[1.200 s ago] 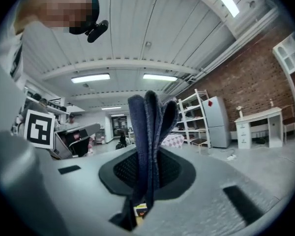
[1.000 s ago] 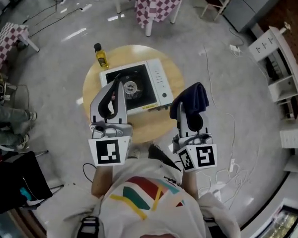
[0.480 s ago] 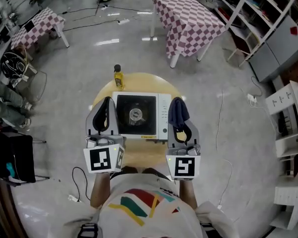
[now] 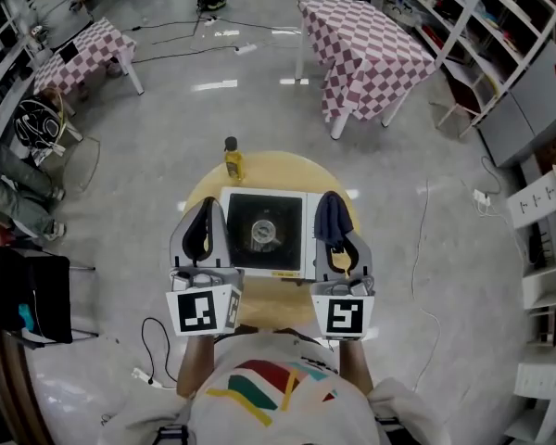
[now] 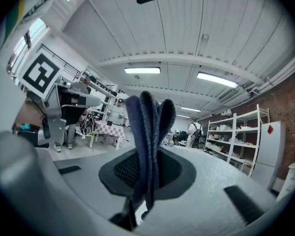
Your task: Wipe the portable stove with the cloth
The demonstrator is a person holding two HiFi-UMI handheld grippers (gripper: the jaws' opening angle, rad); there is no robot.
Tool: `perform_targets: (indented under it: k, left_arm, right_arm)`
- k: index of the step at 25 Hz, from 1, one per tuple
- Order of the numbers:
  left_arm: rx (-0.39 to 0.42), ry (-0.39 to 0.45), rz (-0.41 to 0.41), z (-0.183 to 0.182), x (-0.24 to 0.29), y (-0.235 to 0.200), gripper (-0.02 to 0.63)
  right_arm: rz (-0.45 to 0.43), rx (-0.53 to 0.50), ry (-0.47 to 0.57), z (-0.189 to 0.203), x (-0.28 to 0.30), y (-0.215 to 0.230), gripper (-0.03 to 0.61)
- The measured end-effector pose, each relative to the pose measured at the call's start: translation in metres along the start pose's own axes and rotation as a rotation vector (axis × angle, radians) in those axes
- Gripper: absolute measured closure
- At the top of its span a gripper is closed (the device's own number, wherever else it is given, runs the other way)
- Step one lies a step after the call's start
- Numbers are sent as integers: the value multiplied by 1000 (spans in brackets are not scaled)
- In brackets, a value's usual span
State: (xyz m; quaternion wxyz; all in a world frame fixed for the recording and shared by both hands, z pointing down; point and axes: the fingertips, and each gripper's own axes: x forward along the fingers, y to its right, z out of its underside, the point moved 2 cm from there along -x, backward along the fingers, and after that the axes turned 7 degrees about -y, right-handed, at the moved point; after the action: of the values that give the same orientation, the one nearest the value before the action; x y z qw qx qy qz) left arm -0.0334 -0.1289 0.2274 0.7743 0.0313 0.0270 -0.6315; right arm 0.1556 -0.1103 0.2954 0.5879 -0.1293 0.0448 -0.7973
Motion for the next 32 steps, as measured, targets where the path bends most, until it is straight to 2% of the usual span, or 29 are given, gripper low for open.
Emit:
perform_targets:
  k: [5,9,13,18,23,27,32]
  left_arm:
    - [-16,2,50,5,13,-5,607]
    - [-35,-9,95,11,24,-17,607]
    - [-32,-17,156,20,35,-26,607]
    - [-7,7,190,22,45,-47,607]
    - [-40,4,147,28,48,-69,607]
    - [-32,-1,104,33,46,-74,607]
    - [-18,-24,39,39,44,-72,607]
  right_arm:
    - [-34,115,2,-4,9,-5,545]
    - [-12,173,10,-9,17,-11,545]
    - [47,193,-8,-4,21,-16,545]
    - [58,314,9,-10,31,-24,545]
    - [104,188,-24,-14,43,-17,545]
    - [93,133,-41,-9,57,1,545]
    - [68,-67,-155,7,79,25,545]
